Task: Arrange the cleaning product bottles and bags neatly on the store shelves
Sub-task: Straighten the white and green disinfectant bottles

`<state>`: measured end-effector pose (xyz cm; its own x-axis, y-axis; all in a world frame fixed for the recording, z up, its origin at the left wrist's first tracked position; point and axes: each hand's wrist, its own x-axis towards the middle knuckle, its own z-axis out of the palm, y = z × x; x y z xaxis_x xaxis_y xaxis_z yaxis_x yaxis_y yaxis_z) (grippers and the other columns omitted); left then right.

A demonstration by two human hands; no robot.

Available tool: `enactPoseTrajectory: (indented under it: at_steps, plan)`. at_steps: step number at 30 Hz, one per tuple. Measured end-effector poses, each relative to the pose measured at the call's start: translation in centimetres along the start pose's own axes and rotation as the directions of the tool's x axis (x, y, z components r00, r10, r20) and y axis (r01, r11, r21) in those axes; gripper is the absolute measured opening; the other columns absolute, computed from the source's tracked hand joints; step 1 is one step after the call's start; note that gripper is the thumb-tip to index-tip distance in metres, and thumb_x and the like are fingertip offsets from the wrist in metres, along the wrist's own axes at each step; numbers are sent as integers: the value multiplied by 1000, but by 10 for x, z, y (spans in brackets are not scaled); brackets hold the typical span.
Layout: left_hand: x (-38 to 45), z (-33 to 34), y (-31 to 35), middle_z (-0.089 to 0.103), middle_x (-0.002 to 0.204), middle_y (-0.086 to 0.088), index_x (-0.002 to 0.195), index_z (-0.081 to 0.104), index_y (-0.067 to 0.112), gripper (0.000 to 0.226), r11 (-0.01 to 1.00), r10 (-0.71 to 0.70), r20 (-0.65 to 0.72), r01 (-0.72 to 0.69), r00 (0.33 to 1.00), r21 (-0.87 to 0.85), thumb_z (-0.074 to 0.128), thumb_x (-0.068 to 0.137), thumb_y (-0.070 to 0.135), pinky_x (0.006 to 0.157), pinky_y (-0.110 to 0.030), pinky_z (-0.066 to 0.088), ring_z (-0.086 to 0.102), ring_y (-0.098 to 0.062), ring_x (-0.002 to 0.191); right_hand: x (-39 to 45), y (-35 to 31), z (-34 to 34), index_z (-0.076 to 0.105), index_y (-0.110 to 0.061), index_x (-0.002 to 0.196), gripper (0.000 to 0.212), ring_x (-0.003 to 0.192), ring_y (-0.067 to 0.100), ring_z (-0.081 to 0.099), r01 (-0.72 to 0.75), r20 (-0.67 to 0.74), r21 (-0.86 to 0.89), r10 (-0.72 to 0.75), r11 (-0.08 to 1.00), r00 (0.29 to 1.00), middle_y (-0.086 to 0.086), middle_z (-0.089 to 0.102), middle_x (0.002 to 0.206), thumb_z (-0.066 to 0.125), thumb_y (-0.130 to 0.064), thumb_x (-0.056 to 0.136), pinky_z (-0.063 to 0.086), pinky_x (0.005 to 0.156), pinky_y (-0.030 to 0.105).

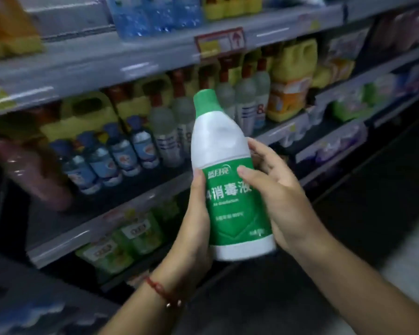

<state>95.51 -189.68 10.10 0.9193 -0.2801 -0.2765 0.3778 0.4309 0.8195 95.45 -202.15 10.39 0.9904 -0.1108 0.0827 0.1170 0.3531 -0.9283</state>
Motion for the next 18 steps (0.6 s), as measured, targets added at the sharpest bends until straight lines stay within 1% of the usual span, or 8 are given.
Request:
enactPoseTrajectory:
  at_steps: [2,5,7,9,11,13,15,18]
  plan:
    - [5,16,-27,75,113,-18,119,70,11,70,992,-124,21,124,992,4,32,96,64,87,-45,59,75,-29,96,-19,10,-35,60,-21,134,49,114,21,69,-77,-90,38,80,996,993,3,68,127,67,-15,86,55,90,37]
    - [18,40,-68,76,108,-19,115,72,9,72,973,-222,22,220,975,64,30,99,64,77,-40,62,76,-26,84,-47,15,-85,61,-13,131,36,112,19,69,-153,-224,67,165,986,961,5,72,121,59,-4,95,55,90,31]
    - [25,60,-97,75,110,-18,117,72,9,72,953,-278,37,271,960,135,30,99,65,82,-40,62,76,-27,90,-65,14,-118,60,-12,132,36,113,19,69,-201,-282,79,215,976,935,4,73,121,55,-3,98,55,93,31]
    - [28,82,-124,74,114,-18,121,71,11,72,931,-321,60,303,945,204,32,98,66,92,-45,58,73,-31,102,-81,9,-149,58,-14,136,39,115,19,69,-231,-316,109,254,967,914,2,72,124,53,-3,99,54,98,35]
    - [29,109,-151,74,116,-17,125,70,13,70,919,-325,78,295,943,261,39,94,67,99,-51,54,72,-33,108,-94,1,-182,54,-18,141,44,117,19,68,-255,-328,130,284,958,901,0,70,128,51,-2,100,50,104,42]
    - [30,139,-175,74,117,-15,127,69,15,69,914,-303,103,258,948,314,44,89,67,103,-53,51,71,-32,110,-105,-8,-215,53,-22,144,47,119,20,67,-271,-342,118,295,955,892,0,70,130,51,-4,101,48,107,45]
    - [32,166,-196,73,120,-13,129,68,16,62,906,-283,128,221,951,360,43,95,62,105,-53,49,70,-31,112,-112,-15,-247,54,-25,142,46,119,20,67,-281,-368,103,299,954,881,0,70,129,51,-5,101,47,108,46]
    - [36,200,-220,71,125,-13,131,66,18,57,894,-280,170,193,945,403,43,100,60,108,-54,46,67,-32,118,-120,-26,-290,57,-25,140,45,119,23,67,-279,-418,149,316,949,851,2,71,128,52,-6,101,45,110,49]
